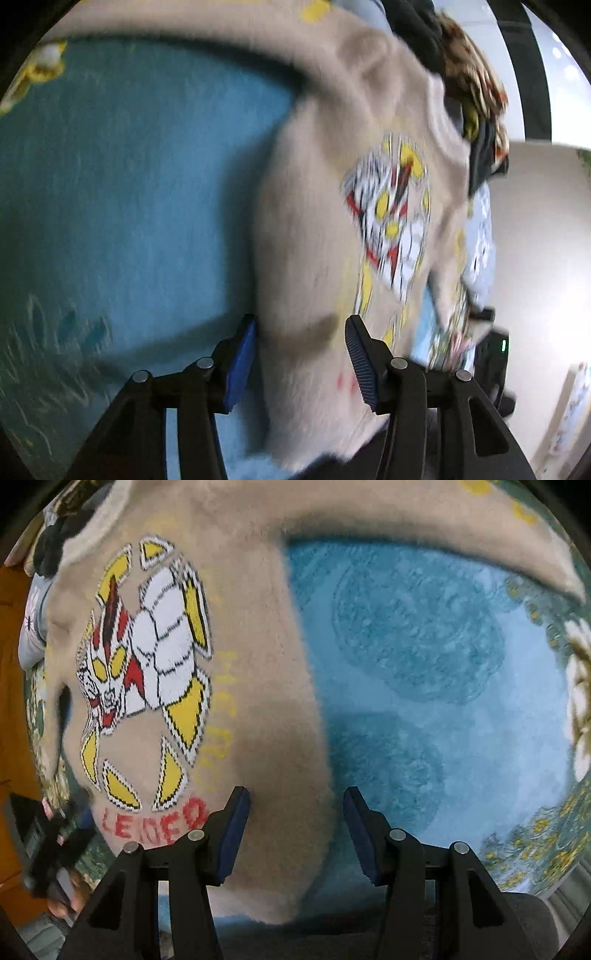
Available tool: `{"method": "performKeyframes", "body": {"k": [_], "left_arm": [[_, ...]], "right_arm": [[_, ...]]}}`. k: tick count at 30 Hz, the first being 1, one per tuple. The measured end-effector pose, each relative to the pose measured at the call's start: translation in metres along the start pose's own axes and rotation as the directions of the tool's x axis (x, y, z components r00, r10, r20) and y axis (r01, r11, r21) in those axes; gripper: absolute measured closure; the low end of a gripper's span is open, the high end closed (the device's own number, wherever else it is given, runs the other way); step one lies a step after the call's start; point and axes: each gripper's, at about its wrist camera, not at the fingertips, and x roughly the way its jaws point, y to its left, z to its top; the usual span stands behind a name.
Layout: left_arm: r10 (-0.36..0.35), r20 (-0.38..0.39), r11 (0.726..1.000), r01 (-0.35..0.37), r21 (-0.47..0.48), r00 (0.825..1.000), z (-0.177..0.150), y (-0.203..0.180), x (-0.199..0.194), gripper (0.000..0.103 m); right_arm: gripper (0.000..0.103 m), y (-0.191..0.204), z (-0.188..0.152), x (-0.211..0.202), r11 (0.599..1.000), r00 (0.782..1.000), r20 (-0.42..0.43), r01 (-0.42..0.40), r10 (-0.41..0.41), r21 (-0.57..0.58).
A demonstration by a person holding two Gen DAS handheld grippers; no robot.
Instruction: Fold clothes
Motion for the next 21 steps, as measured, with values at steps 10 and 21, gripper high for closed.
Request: {"method": "performKeyframes", "body": {"k": [10,21], "left_arm": [[-0.049,0.033,0.982,0.042,0.185,0.998,-0.002,-0.051,-0.035,0.067],[-0.087,0.157,0.972,0.049,0.228,0.984,0.045,-0.087,-0.039,0.047]], "right_arm": [[0.091,0.005,-0.014,-0.026,0.978,0.975,0.082,-0.205,0.207,-0.030],[0.095,0.004,0.044,-0.104,0.916,0.885,0.274,-0.399,0.376,0.034]]}}
